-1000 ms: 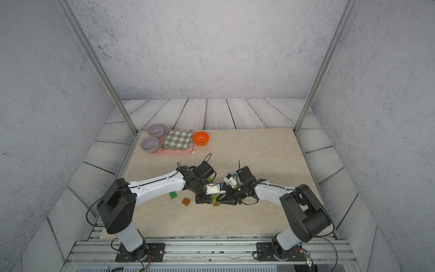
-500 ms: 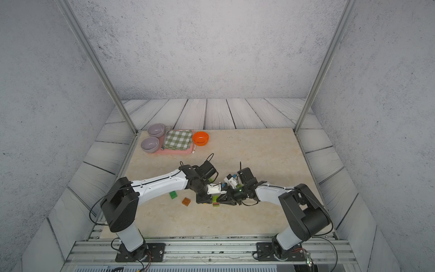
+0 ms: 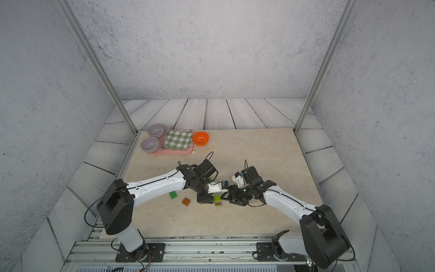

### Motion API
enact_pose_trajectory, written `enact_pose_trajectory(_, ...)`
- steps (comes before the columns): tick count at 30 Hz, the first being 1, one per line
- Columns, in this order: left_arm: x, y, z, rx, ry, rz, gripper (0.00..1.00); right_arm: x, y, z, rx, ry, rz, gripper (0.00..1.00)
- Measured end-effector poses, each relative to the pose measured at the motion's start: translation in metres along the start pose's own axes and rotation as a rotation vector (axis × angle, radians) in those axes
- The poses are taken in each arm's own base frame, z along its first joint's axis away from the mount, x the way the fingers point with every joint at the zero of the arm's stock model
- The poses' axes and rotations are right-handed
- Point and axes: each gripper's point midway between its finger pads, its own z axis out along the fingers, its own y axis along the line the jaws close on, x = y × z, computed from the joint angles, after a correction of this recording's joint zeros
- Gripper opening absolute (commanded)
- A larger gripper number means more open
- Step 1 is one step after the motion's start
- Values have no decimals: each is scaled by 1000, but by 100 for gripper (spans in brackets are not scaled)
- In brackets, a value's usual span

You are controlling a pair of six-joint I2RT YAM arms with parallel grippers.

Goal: Assemble the letter r with lego
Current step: Assemble the lego brick with the lego brick.

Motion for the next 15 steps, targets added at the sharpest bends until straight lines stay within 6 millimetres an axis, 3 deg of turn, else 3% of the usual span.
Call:
enact_pose_trajectory(4, -6, 0, -5, -15, -24, 0, 72, -5, 1, -14, 16, -58, -13, 62)
enact_pose_trajectory(11, -13, 2, -14, -42, -59, -2, 74, 6, -23, -16, 76, -55, 33, 62)
enact_pose_trajectory(15, -20, 6, -36, -121, -137, -53, 84, 5, -25, -24, 118, -77, -20, 63)
